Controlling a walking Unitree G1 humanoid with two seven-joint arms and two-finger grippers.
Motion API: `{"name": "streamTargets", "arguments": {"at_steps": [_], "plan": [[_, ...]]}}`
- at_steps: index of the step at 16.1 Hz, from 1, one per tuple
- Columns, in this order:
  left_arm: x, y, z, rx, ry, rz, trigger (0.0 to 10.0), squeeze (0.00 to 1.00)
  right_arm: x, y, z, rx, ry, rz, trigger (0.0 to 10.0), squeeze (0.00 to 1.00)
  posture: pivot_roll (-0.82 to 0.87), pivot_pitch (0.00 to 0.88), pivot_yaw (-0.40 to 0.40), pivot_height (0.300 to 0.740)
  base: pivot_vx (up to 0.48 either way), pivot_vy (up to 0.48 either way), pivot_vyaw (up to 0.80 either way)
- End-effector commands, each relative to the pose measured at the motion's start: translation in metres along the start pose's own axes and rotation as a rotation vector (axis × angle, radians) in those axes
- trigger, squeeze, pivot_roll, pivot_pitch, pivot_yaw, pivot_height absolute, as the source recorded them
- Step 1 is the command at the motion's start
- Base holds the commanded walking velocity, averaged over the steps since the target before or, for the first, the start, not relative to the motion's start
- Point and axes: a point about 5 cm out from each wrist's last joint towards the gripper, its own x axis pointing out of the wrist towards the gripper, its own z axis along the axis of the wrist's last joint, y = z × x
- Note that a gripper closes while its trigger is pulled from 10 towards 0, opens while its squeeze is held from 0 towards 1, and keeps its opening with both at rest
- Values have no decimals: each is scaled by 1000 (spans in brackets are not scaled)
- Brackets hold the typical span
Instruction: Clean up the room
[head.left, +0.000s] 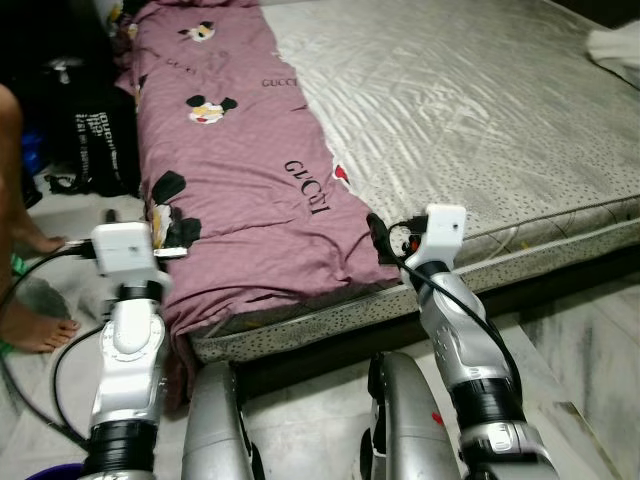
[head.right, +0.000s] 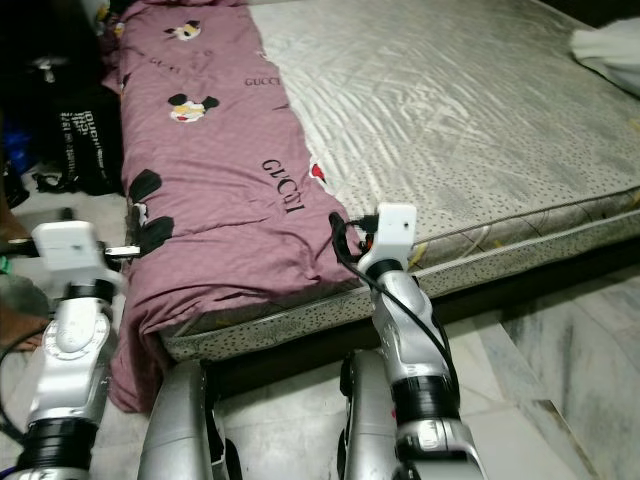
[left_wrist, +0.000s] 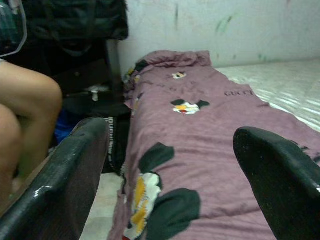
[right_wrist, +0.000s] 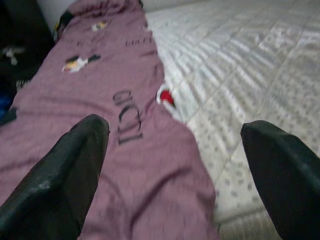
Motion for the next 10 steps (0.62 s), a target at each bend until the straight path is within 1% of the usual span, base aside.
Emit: {"name": "streamTargets", "arguments": {"at_steps": [1,2,5,7,8,9,10], "plan": [[0,-1,3,3,0,-18,10000,0,4,-2,4,10,-24,-14,10000,0,2,0,7,541,0,0,0],[1,-7,5,29,-6,-90,10000,0,6,1,7,30,-46,-3,10000,0,4,0,7,541,0,0,0],[2,-17,4,37,17,-224,10000,0,13,9,8,48,-72,19,10000,0,10,0,12,575,0,0,0],[1,-18,0,22,38,-213,10000,0,15,12,8,72,-81,17,10000,0,-5,0,26,593,0,0,0],[0,-19,-3,-5,55,-179,10000,0,15,13,8,76,-89,14,10000,0,-16,0,30,607,0,0,0],[0,-23,-6,-52,66,-137,10000,0,15,14,9,83,-96,7,10000,0,-22,0,27,621,0,0,0],[0,-30,-4,-76,60,-134,10000,0,16,12,9,83,-96,-1,10000,0,-18,0,16,634,0,0,0]]}}
